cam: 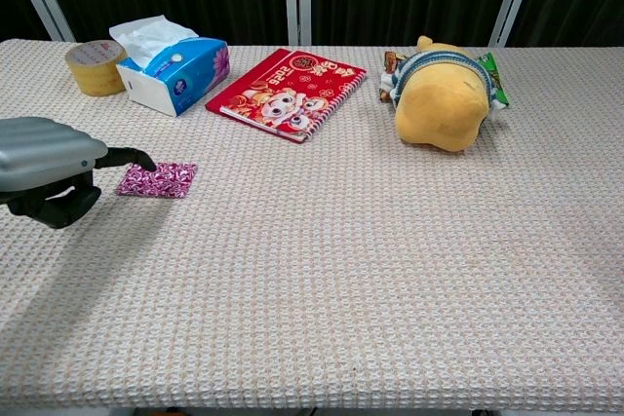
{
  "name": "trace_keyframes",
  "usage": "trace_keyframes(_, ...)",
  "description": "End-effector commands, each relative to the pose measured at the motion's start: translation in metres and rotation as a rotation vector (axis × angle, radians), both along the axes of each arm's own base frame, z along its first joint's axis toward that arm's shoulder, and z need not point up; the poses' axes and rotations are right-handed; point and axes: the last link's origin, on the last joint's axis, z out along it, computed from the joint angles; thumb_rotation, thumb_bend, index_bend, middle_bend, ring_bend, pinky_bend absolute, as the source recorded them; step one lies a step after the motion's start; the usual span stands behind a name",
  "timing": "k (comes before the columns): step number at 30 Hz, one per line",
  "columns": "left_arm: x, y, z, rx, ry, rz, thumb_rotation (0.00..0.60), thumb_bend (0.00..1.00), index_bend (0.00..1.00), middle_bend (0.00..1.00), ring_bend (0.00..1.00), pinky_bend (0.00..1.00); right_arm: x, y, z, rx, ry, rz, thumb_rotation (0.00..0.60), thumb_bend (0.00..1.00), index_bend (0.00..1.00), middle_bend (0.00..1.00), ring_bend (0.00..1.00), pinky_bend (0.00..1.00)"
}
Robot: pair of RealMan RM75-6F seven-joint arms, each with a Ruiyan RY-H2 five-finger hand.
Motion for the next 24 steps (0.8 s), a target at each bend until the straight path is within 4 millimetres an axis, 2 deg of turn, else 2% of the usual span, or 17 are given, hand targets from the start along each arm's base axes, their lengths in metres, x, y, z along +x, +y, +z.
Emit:
trace_keyframes(1, 0.0, 0.0, -0.001, -0.003, 0.0, -0.001, 0.6, 0.69, 0.11, 0.87, 0.82, 0.75, -0.002, 0.001, -0.001, 0.001, 0.002, -0.005, 0.6, 0.46, 0.0, 0.0, 0.0, 0.0)
trace_keyframes(8, -0.001, 0.005, -0.005, 0.0, -0.023, 0.021, 0.6, 0.68, 0.11, 0.87, 0.82, 0.75, -0.007, 0.001, -0.005, 0.01, 0.004, -0.028, 0.6, 0.46, 0.0, 0.0, 0.0, 0.0)
trace_keyframes(16, 0.003, 0.019, -0.009, 0.0, -0.019, 0.029, 0.6, 0.68, 0.11, 0.87, 0.83, 0.76, -0.003, -0.002, -0.007, 0.006, 0.006, -0.019, 0.6, 0.46, 0.0, 0.0, 0.0, 0.0)
trace_keyframes(24, -0.005, 0.022, -0.021, -0.041, 0.023, 0.085, 0.6, 0.68, 0.11, 0.87, 0.83, 0.76, -0.002, 0.0, -0.003, -0.01, 0.008, -0.026, 0.6, 0.47, 0.0, 0.0, 0.0, 0.0)
